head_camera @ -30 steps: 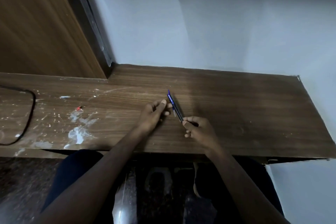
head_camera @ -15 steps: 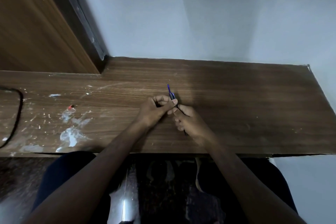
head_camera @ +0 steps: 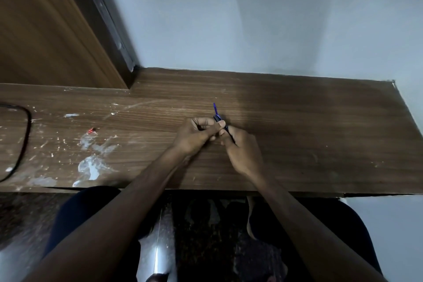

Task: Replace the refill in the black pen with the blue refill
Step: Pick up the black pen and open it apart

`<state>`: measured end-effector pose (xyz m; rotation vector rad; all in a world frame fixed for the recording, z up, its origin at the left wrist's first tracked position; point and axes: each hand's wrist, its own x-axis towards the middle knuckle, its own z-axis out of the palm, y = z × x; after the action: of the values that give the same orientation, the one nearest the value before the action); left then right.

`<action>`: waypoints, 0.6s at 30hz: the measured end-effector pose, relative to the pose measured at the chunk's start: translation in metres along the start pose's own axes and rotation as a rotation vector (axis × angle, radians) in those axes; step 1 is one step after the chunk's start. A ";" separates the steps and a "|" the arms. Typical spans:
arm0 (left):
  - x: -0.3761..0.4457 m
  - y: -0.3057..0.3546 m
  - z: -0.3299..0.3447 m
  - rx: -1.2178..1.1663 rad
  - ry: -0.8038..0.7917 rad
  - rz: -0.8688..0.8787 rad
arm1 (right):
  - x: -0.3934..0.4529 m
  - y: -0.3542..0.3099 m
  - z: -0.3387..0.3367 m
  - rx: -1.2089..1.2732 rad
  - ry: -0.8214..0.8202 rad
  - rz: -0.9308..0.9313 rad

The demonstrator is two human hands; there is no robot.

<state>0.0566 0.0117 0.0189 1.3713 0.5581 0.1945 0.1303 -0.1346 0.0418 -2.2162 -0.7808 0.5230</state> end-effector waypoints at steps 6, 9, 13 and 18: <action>0.000 0.005 -0.008 0.022 0.035 -0.025 | -0.006 -0.003 -0.002 -0.139 0.054 0.008; 0.002 0.013 -0.023 0.098 0.137 -0.026 | -0.005 0.001 -0.006 -0.203 0.028 0.090; 0.004 0.016 -0.052 0.461 0.312 -0.013 | 0.004 0.009 -0.013 -0.123 -0.007 0.166; -0.002 0.013 -0.050 0.833 0.328 0.036 | 0.007 0.011 -0.010 0.243 -0.016 0.245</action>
<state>0.0327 0.0572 0.0275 2.1774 0.9503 0.2292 0.1451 -0.1407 0.0391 -2.0911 -0.4289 0.7158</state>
